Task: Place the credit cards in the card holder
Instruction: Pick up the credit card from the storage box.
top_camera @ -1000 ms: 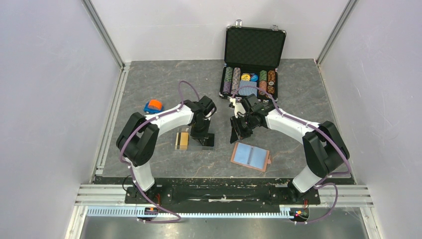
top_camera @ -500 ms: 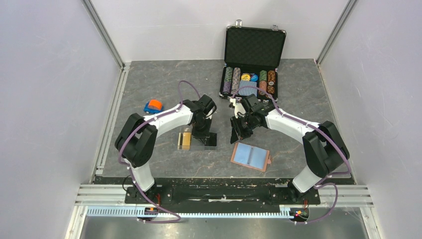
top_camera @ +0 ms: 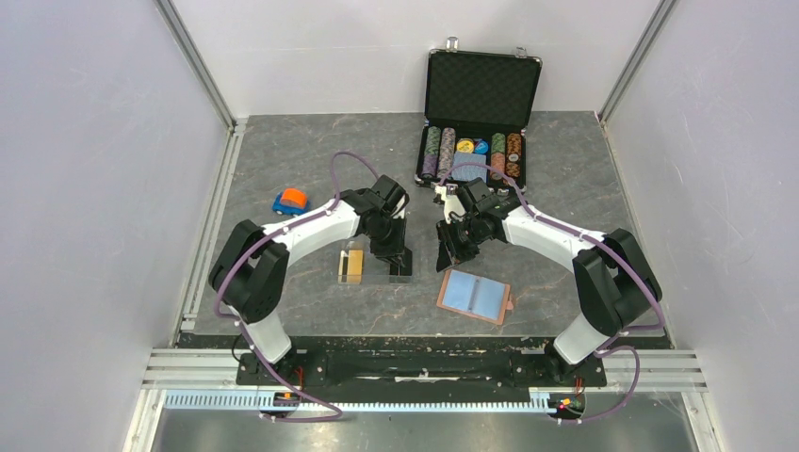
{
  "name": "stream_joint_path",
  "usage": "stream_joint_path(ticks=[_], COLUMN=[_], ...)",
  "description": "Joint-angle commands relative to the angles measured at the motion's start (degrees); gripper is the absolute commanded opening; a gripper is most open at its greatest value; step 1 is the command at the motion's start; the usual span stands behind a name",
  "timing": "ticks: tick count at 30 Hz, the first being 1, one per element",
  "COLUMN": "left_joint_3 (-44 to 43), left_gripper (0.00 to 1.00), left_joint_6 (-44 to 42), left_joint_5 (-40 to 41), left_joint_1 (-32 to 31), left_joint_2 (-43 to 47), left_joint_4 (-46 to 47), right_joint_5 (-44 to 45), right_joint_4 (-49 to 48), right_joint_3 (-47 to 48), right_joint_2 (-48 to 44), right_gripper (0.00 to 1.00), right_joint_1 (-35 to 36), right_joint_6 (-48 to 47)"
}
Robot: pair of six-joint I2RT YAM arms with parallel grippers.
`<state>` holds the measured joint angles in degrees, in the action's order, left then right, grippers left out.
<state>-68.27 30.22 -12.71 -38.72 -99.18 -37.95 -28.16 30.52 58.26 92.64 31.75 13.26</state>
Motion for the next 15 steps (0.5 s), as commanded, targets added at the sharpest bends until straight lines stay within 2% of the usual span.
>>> stream_joint_path(ticks=[1, 5, 8, 15], left_joint_3=[1.16, 1.73, 1.41, 1.25], left_gripper=[0.20, 0.02, 0.02, 0.02], left_joint_6=[3.07, 3.53, 3.38, 2.59], left_joint_5=[-2.45, -1.89, -0.65, 5.17], left_joint_1=[-0.22, -0.22, -0.22, -0.22], left_joint_2=[-0.75, 0.05, 1.90, 9.86], left_joint_4=[3.65, 3.94, 2.81, -2.90], right_joint_5=[0.71, 1.16, 1.83, 3.11], right_joint_4=[-0.20, -0.20, -0.20, -0.76], right_joint_3=[-0.46, -0.41, 0.19, 1.10], right_joint_2=[-2.27, -2.71, -3.26, -6.20], right_gripper=[0.23, 0.23, 0.24, 0.34], right_joint_1=[0.15, 0.18, 0.16, -0.47], right_joint_6=[-0.78, -0.78, -0.96, -1.65])
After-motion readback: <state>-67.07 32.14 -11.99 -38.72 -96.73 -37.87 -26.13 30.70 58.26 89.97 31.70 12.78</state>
